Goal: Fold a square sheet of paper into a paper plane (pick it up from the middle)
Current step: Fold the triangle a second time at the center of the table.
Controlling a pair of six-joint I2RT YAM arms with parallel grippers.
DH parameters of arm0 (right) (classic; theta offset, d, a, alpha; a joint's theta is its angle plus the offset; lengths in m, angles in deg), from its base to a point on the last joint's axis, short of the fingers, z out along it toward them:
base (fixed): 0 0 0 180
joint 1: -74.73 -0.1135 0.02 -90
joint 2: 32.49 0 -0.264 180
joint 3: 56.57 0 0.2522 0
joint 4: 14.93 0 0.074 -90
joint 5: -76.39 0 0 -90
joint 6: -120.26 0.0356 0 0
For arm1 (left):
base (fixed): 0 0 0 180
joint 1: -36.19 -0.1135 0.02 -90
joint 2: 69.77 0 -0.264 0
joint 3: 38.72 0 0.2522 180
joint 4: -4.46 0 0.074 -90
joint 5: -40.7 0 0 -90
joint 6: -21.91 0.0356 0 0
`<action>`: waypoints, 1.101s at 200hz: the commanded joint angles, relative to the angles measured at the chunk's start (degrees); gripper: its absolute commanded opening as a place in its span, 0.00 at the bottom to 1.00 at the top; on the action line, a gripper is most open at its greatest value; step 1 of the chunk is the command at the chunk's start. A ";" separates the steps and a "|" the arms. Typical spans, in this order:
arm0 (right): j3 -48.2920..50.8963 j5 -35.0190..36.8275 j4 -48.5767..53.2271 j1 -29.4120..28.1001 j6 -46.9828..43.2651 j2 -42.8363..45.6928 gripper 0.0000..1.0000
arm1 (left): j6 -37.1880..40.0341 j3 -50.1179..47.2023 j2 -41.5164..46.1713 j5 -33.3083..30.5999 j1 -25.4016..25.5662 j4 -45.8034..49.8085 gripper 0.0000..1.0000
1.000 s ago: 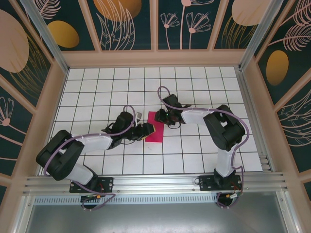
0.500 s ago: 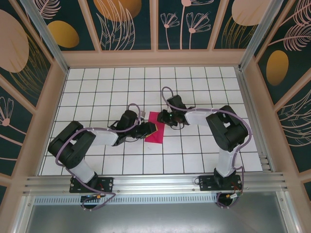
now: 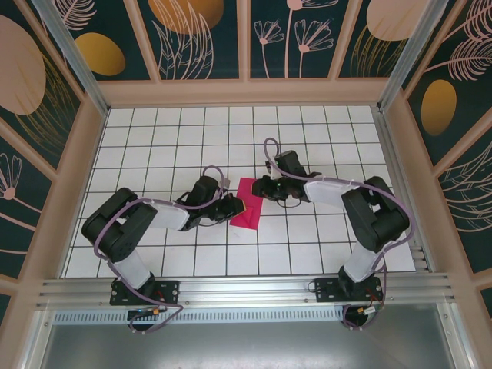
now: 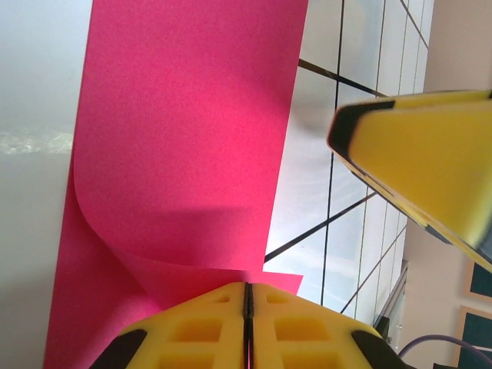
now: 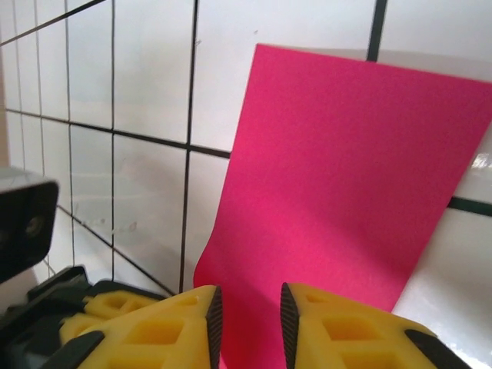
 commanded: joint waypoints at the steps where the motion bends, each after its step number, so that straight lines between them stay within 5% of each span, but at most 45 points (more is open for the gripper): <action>1: 1.69 -2.72 0.51 0.15 -3.31 2.17 0.33 | 0.90 1.29 -0.36 -0.61 0.30 -0.54 0.10; 99: 3.03 -8.68 0.76 -1.49 -6.15 0.80 0.31 | 1.14 1.29 -0.32 -0.61 0.30 -0.57 0.10; 220: 2.63 -7.85 2.72 -3.27 -7.27 -1.25 0.29 | 1.13 1.11 -0.31 -0.66 0.30 -0.81 0.10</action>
